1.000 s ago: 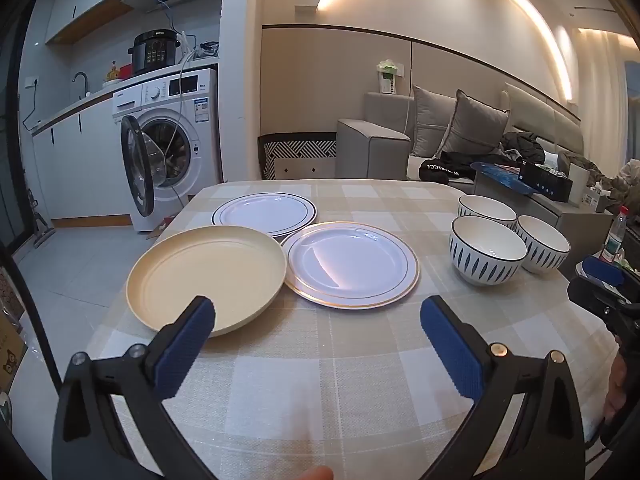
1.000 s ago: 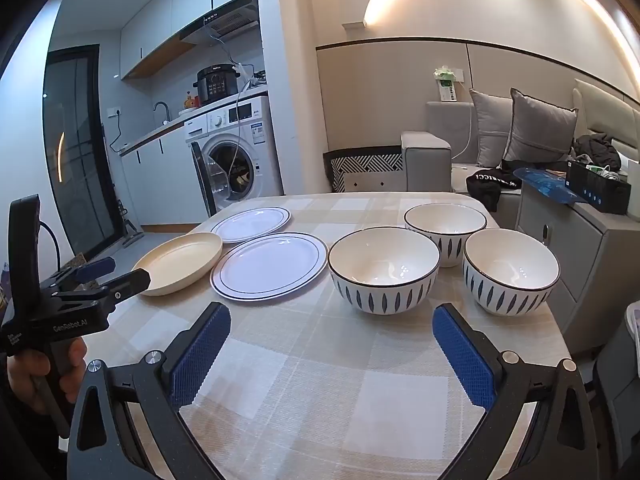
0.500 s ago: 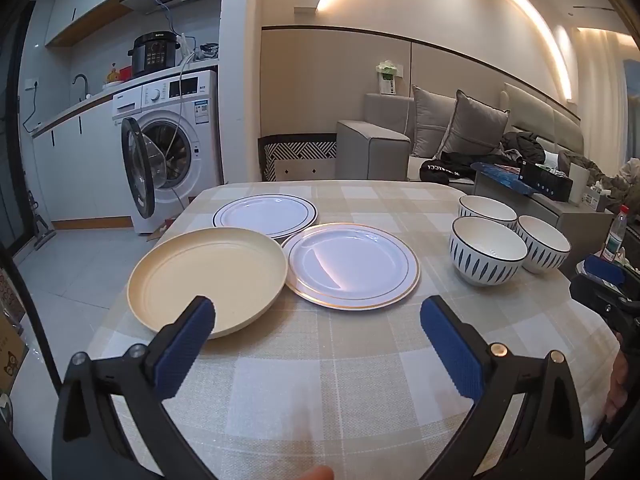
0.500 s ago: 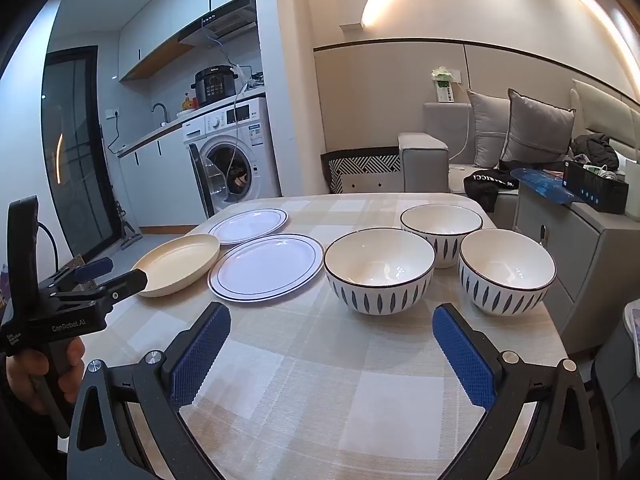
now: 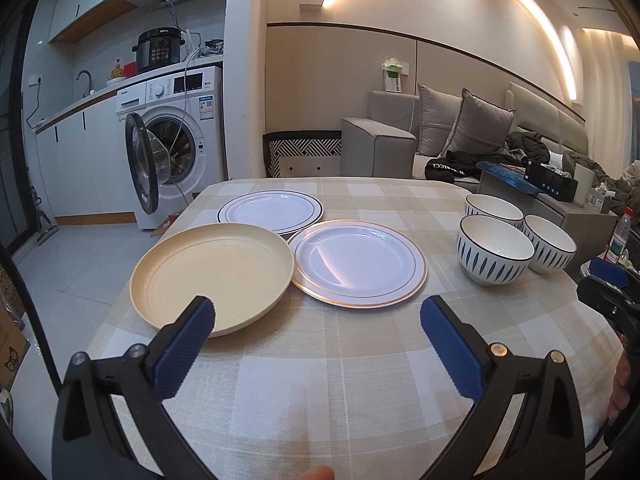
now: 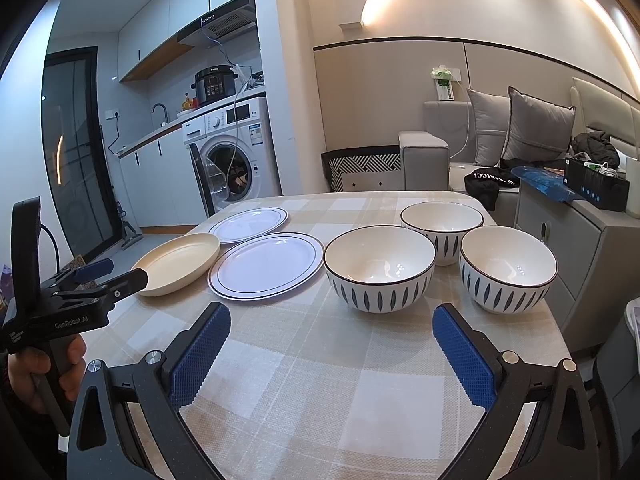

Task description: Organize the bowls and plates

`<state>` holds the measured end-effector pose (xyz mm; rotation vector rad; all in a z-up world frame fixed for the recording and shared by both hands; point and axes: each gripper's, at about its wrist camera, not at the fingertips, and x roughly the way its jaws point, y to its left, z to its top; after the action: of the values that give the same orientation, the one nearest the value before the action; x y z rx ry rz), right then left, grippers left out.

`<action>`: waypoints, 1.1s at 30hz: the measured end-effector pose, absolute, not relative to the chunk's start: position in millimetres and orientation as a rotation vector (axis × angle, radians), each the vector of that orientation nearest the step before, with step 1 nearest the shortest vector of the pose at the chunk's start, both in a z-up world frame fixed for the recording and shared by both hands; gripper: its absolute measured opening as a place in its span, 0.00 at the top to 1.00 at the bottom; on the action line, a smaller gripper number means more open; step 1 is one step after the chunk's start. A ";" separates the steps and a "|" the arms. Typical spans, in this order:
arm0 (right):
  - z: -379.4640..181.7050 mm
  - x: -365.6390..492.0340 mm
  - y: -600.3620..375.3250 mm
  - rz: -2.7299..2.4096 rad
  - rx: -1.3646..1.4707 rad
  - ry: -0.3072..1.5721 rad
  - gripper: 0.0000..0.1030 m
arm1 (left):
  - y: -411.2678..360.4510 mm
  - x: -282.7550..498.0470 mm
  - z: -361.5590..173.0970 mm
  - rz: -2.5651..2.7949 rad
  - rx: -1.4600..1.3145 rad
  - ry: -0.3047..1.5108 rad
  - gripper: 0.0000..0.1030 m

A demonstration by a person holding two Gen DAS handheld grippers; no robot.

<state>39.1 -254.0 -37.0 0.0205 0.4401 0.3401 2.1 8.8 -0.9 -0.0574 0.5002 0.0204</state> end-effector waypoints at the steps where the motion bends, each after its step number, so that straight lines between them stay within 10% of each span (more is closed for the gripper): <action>1: -37.6 39.0 -253.5 0.340 0.020 0.441 0.00 | 8.6 2.2 -0.9 0.020 -0.056 0.501 0.00; 33: -39.8 39.8 -254.2 0.338 0.013 0.435 0.00 | 10.3 1.4 -2.0 0.033 -0.056 0.466 0.00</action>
<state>39.8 -254.2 -39.8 0.0128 0.4348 0.3378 1.4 10.3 -2.0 -0.0559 0.4663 0.0327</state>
